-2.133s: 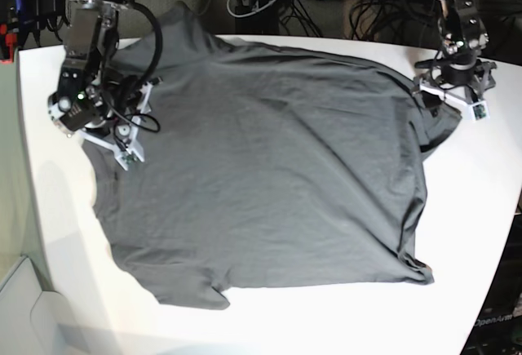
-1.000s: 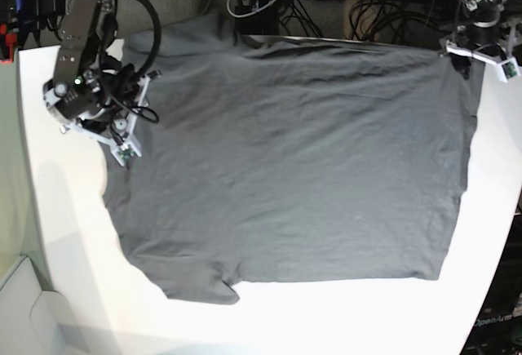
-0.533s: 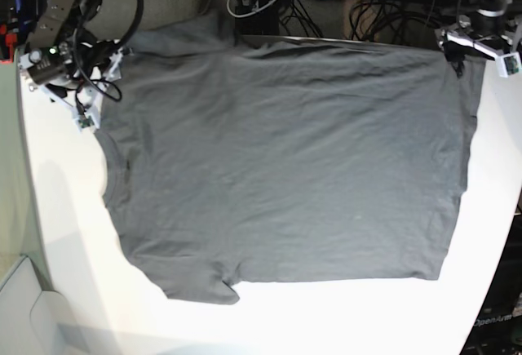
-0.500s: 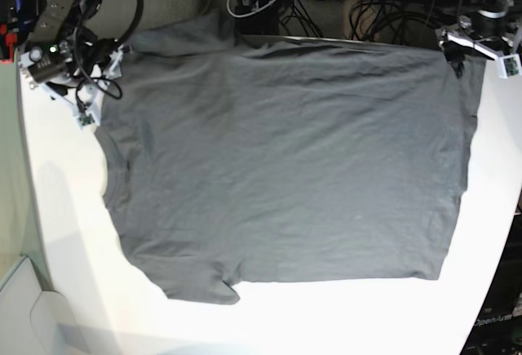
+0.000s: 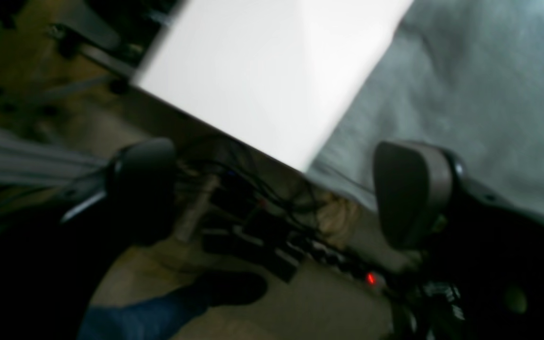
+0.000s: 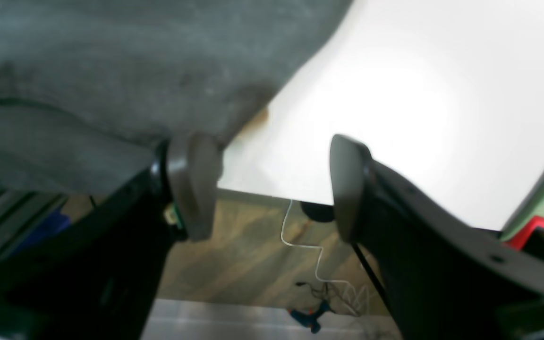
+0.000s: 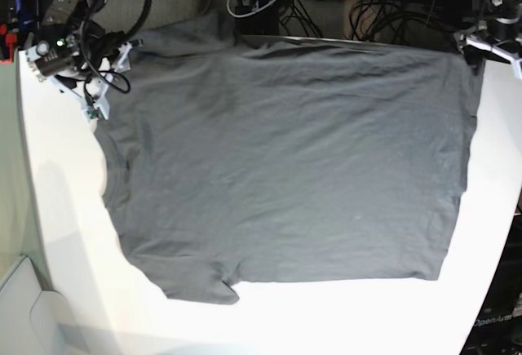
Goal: Layout the t-shirt on the table in an organized manner, then fold the t-shirt properly
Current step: 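Release the shoulders and move both grippers to the shirt's side edges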
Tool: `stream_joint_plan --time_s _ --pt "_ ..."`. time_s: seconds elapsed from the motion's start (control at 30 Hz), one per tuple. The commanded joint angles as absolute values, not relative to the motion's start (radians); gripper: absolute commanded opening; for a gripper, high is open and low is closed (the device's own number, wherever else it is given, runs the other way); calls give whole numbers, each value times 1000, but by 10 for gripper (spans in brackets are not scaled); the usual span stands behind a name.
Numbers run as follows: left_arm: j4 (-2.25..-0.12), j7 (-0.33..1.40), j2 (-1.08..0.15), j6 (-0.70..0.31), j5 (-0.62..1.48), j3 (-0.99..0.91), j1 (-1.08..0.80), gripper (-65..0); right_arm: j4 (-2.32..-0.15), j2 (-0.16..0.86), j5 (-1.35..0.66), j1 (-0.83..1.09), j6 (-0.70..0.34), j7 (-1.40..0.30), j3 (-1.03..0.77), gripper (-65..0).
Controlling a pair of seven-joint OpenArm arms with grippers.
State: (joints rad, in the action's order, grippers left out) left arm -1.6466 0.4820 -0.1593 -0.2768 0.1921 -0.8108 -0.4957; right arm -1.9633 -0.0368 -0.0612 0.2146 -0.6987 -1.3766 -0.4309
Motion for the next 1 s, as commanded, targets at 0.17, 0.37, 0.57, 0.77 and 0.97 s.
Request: stream_joint_plan --time_s 0.17,0.37,0.57,0.77,0.97 --pt "-1604 449 -180 -298 200 -808 -460 0 -1974 -30 -59 213 -698 -1368 -433 -271" --pt "-1570 450 -183 -298 199 -806 -421 0 -1974 -12 -58 208 -698 -1366 -433 -273" --pt "-1520 447 -183 -300 199 -786 -390 0 -1974 16 -58 202 -698 -1366 -433 -273" --pt "-1658 455 -171 -300 200 -754 -410 0 -1980 27 -58 97 -698 -1368 -426 -274" --pt "-1797 570 -148 -298 189 -714 -326 0 -1923 53 -58 -58 -698 -1366 -298 -306"
